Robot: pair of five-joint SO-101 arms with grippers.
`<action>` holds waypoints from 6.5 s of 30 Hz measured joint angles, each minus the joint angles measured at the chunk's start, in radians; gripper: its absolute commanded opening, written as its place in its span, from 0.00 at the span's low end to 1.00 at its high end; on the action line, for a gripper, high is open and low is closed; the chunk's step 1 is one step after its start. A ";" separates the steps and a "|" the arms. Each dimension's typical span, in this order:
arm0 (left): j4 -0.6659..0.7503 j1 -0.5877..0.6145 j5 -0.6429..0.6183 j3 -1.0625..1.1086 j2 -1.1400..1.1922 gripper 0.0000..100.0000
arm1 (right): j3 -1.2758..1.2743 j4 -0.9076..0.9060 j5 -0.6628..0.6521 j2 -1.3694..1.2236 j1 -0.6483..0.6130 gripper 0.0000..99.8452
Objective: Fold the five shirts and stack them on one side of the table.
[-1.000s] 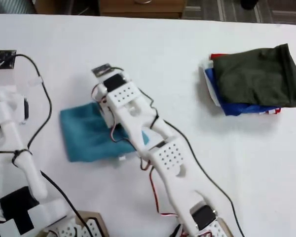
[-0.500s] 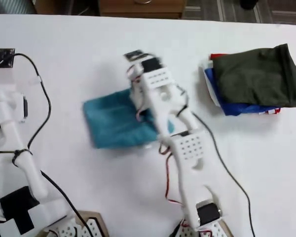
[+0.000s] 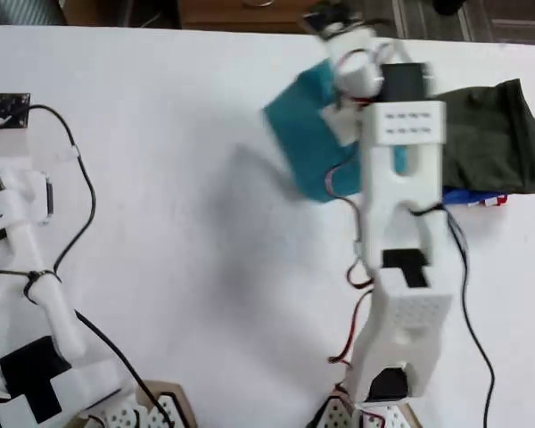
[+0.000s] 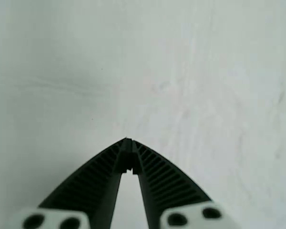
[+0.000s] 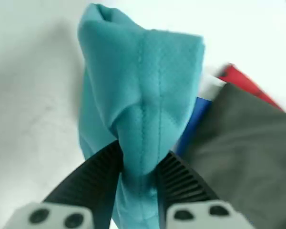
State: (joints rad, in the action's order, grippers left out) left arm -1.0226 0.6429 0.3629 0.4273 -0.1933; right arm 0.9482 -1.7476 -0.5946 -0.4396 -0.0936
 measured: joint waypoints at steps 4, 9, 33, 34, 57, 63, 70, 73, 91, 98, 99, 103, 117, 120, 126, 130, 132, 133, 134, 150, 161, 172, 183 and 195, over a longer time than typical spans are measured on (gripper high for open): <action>0.049 0.000 0.000 0.040 0.000 0.03 | 0.000 0.015 -0.094 0.031 0.121 0.02; 0.063 0.000 0.000 0.044 0.000 0.03 | 0.000 0.072 -0.167 0.032 0.262 0.02; 0.064 0.000 0.000 0.046 -0.002 0.03 | -0.002 0.608 -0.358 -0.298 0.514 0.05; 0.064 0.000 0.000 0.046 -0.002 0.03 | -0.002 0.600 -0.358 -0.301 0.516 0.08; 0.064 0.000 0.000 0.046 -0.002 0.03 | 0.250 0.341 0.180 -0.301 0.496 0.04; 0.064 0.000 0.000 0.046 -0.002 0.03 | 0.250 0.112 0.161 -0.301 0.359 0.02; 0.064 0.003 0.000 0.046 -0.002 0.03 | 0.245 0.049 0.158 -0.301 0.287 0.02; 0.064 0.018 0.000 0.046 -0.002 0.03 | 0.212 0.003 0.158 -0.301 0.288 0.02; 0.064 0.041 0.000 0.046 -0.002 0.03 | -0.014 0.020 -0.028 -0.232 0.402 0.02; 0.023 0.040 0.008 0.044 -0.002 0.03 | -0.034 0.002 0.061 0.054 0.339 0.02; -0.012 0.040 0.023 0.037 -0.003 0.03 | -0.046 0.002 0.092 0.101 0.342 0.02; -0.199 0.038 0.068 -0.021 -0.034 0.03 | -0.195 0.000 0.141 0.325 0.334 0.02; -0.161 -0.064 0.284 0.620 -0.772 0.03 | -1.570 0.428 0.233 1.320 0.186 0.02; -0.157 -0.086 0.362 0.776 -0.939 0.03 | -1.855 0.582 0.238 1.478 0.187 0.02; -0.150 -0.089 0.416 1.022 -1.281 0.03 | -2.266 0.677 0.238 1.841 0.186 0.02; -0.219 -0.063 0.416 1.131 -1.524 0.03 | -2.469 0.649 0.238 2.119 0.186 0.02; -0.270 -0.049 0.414 1.143 -1.579 0.03 | -2.539 0.638 0.238 2.199 0.186 0.02; -0.292 -0.049 0.399 1.149 -1.588 0.03 | -2.561 0.640 0.238 2.199 0.186 0.02; -0.302 -0.051 0.368 1.151 -1.591 0.03 | -2.584 0.640 0.242 2.194 0.186 0.02; -0.278 -0.247 -0.295 1.246 -1.605 0.03 | -2.633 0.519 0.485 2.186 0.114 0.02; -0.278 -0.423 -0.295 1.246 -1.605 0.03 | -2.633 0.516 0.488 2.186 0.104 0.02; -0.278 -0.387 -0.295 1.246 -1.605 0.03 | -2.633 0.516 0.488 2.186 0.104 0.02; -0.278 -0.377 -0.295 1.246 -1.605 0.03 | -2.633 0.516 0.488 2.186 0.104 0.02; -0.278 -0.559 -0.295 1.246 -1.605 0.03 | -2.633 0.516 0.488 2.231 0.104 0.02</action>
State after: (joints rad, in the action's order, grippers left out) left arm -1.3004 0.0844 0.0683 1.6732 -1.7983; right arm -1.6847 -1.2321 -0.1066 1.7914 0.0107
